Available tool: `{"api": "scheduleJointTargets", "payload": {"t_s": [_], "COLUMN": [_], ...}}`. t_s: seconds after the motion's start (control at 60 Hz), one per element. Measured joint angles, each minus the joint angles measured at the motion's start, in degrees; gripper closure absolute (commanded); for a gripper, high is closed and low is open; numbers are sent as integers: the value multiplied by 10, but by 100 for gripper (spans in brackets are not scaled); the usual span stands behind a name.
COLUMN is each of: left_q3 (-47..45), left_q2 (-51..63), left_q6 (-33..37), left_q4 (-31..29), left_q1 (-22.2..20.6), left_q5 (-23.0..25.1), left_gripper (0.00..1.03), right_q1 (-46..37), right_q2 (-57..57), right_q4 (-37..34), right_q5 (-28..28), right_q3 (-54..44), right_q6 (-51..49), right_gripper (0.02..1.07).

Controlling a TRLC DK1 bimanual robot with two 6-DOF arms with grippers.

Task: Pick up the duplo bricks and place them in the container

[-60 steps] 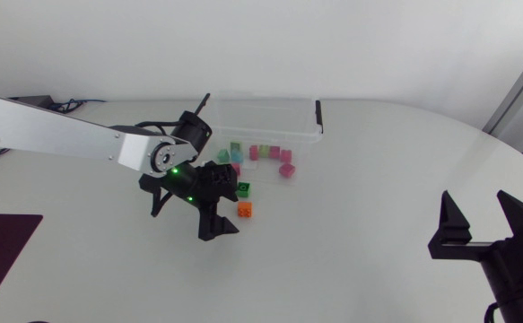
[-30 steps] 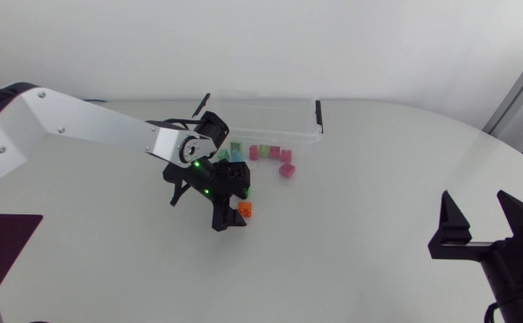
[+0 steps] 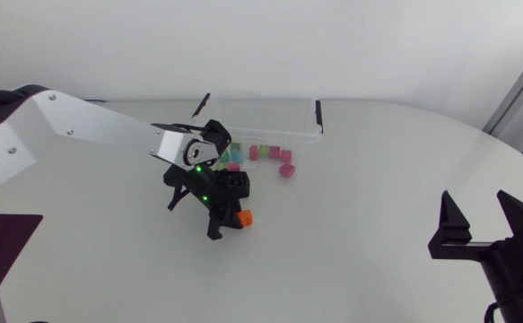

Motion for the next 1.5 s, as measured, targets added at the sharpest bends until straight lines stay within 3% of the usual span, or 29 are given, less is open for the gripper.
{"api": "scheduleJointTargets", "payload": {"t_s": [0.167,0.383,0.6,0.733,0.917,0.95,0.983,1.033,1.083,1.3,1.5], "left_q3": [-16,37,106,144,210,226,243,274,294,288,127], "left_q2": [-82,-207,-191,-129,-41,-25,-10,14,30,21,-119], "left_q6": [4,-38,-176,-268,-341,-352,-363,-376,-382,-421,-456], "left_q4": [-51,-56,76,145,186,190,192,195,196,196,215], "left_q1": [0,30,56,52,37,32,27,20,14,13,21], "left_q5": [7,61,68,24,-27,-32,-35,-35,-36,-60,-147], "left_gripper": [77,76,74,73,71,66,54,19,7,6,6], "right_q1": [0,0,0,0,0,0,0,0,0,0,0], "right_q2": [0,0,0,0,0,0,0,0,0,0,0], "right_q4": [0,0,0,0,0,0,0,0,0,0,0], "right_q5": [0,0,0,0,0,0,0,0,0,0,0], "right_q3": [0,0,0,0,0,0,0,0,0,0,0], "right_q6": [0,0,0,0,0,0,0,0,0,0,0], "right_gripper": [7,7,7,7,7,7,7,7,7,7,7]}}
